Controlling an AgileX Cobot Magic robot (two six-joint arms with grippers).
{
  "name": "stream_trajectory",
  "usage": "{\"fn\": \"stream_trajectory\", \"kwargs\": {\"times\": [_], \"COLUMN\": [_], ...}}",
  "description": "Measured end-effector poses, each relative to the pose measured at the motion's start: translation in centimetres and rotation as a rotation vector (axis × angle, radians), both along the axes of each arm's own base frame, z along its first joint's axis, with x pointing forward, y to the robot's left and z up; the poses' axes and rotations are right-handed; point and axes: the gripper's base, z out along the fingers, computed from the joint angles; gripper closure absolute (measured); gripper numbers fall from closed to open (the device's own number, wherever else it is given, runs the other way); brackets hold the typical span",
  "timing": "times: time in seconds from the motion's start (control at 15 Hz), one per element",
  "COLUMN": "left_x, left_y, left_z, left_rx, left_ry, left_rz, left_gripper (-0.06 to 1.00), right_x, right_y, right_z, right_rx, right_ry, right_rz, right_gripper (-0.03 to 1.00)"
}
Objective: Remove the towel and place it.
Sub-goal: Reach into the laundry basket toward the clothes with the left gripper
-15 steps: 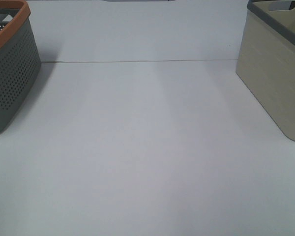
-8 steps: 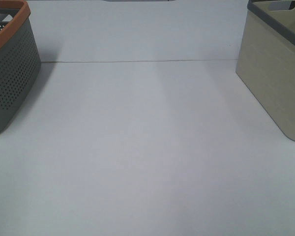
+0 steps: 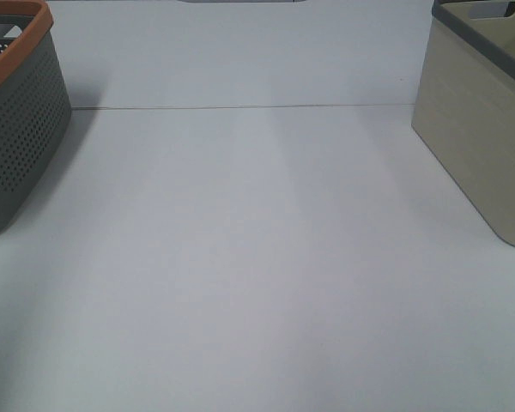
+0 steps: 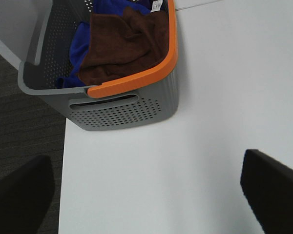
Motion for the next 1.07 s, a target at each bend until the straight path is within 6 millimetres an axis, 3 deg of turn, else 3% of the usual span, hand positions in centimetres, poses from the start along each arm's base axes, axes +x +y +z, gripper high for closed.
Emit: {"fn": "stream_trajectory", "kwargs": {"times": [0.13,0.2,0.6,0.67,0.87,1.07], "left_x": [2.7,6.3,13.5,16.1,19.3,23.3], "left_y": [0.3,0.6,1.6,2.0,2.5,4.6], "left_z": [0.3,0.2,-2.1,-3.2,-3.7,-3.4], "left_rx": [0.018,0.037,0.139,0.154,0.222,0.268], "left_ry": [0.078,0.173,0.345,0.38,0.391,0.385], "left_rz": [-0.023,-0.052,-0.149,-0.161,-0.206,-0.205], "left_gripper": [-0.05,-0.05,-0.05,-0.05,-0.05,-0.05], "right_x": [0.0,0.0,0.0,0.0,0.0,0.0], "right_y": [0.0,0.0,0.0,0.0,0.0,0.0], "right_z": [0.0,0.0,0.0,0.0,0.0,0.0], "right_rx": [0.0,0.0,0.0,0.0,0.0,0.0], "right_ry": [0.0,0.0,0.0,0.0,0.0,0.0], "right_rz": [0.0,0.0,0.0,0.0,0.0,0.0], "right_gripper": [0.23,0.23,0.23,0.23,0.23,0.23]}}
